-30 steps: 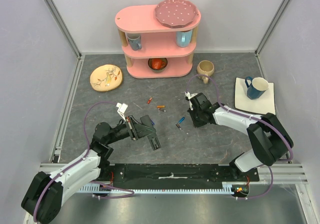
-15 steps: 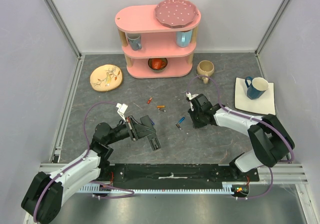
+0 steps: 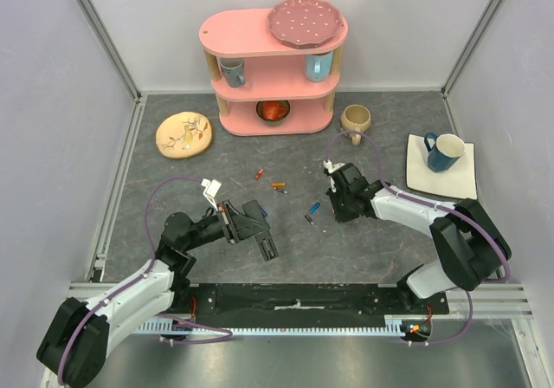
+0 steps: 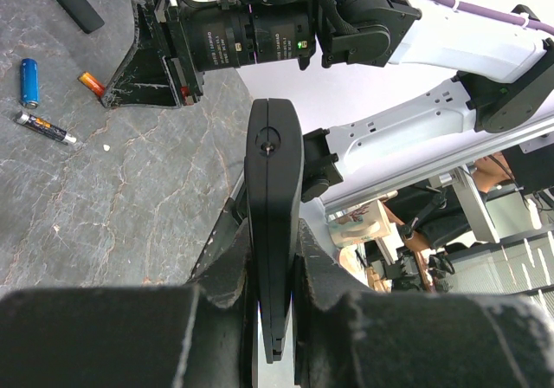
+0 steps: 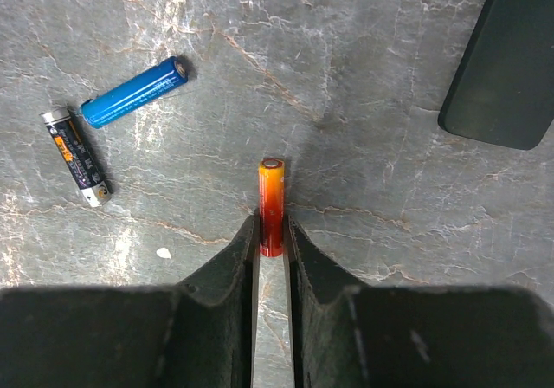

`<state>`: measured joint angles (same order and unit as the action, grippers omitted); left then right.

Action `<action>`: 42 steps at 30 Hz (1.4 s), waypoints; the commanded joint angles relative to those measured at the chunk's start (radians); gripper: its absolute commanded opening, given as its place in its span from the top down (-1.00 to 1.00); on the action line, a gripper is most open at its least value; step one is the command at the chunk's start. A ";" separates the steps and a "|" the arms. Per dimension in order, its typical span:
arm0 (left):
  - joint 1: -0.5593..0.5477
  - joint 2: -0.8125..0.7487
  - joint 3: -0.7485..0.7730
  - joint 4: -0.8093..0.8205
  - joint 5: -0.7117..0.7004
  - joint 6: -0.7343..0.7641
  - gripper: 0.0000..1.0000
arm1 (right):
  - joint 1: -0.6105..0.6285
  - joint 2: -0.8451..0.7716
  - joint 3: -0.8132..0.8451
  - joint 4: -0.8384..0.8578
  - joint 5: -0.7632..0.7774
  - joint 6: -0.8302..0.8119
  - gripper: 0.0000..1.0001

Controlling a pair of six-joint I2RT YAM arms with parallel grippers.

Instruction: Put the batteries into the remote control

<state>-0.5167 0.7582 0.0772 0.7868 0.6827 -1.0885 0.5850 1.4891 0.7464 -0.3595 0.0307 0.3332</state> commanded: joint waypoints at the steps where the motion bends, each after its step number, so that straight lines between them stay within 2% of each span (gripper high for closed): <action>1: 0.001 -0.010 -0.001 0.032 -0.006 -0.019 0.96 | -0.004 -0.013 -0.009 -0.032 -0.014 0.010 0.57; 6: 0.001 -0.003 0.001 0.037 -0.008 -0.019 0.96 | -0.004 -0.012 -0.004 -0.038 -0.014 0.009 0.53; 9: 0.003 -0.002 -0.001 0.038 -0.008 -0.021 0.96 | -0.005 -0.012 -0.001 -0.038 -0.005 0.010 0.35; 11: 0.001 -0.003 -0.002 0.040 -0.009 -0.021 0.96 | -0.004 -0.012 0.002 -0.038 -0.002 0.013 0.30; 15: 0.001 -0.003 -0.005 0.040 -0.009 -0.021 0.96 | -0.005 -0.007 0.011 -0.041 0.003 0.012 0.30; 22: 0.000 -0.002 -0.007 0.042 -0.012 -0.021 0.96 | -0.005 0.005 0.015 -0.050 0.008 0.007 0.55; 25: 0.001 0.003 -0.007 0.048 -0.018 -0.022 0.96 | -0.004 0.003 0.016 -0.055 0.006 0.015 0.78; 26: 0.001 0.012 -0.005 0.052 -0.021 -0.025 0.96 | -0.004 0.002 0.019 -0.068 0.009 0.023 0.96; 27: 0.001 0.016 -0.005 0.057 -0.029 -0.028 0.96 | -0.005 -0.006 0.025 -0.079 0.009 0.035 1.00; 32: 0.000 0.087 0.012 0.166 -0.061 -0.082 0.96 | -0.002 -0.095 0.103 -0.172 -0.018 0.073 1.00; 36: -0.005 0.179 0.018 0.284 -0.106 -0.126 0.96 | 0.012 -0.196 0.203 -0.271 -0.098 0.056 1.00; 42: -0.012 0.299 0.027 0.456 -0.189 -0.191 0.96 | 0.108 -0.282 0.404 -0.470 -0.037 0.032 1.00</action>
<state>-0.5198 0.9981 0.0753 1.0416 0.5724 -1.2026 0.6430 1.2793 1.0367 -0.6689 -0.0170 0.3771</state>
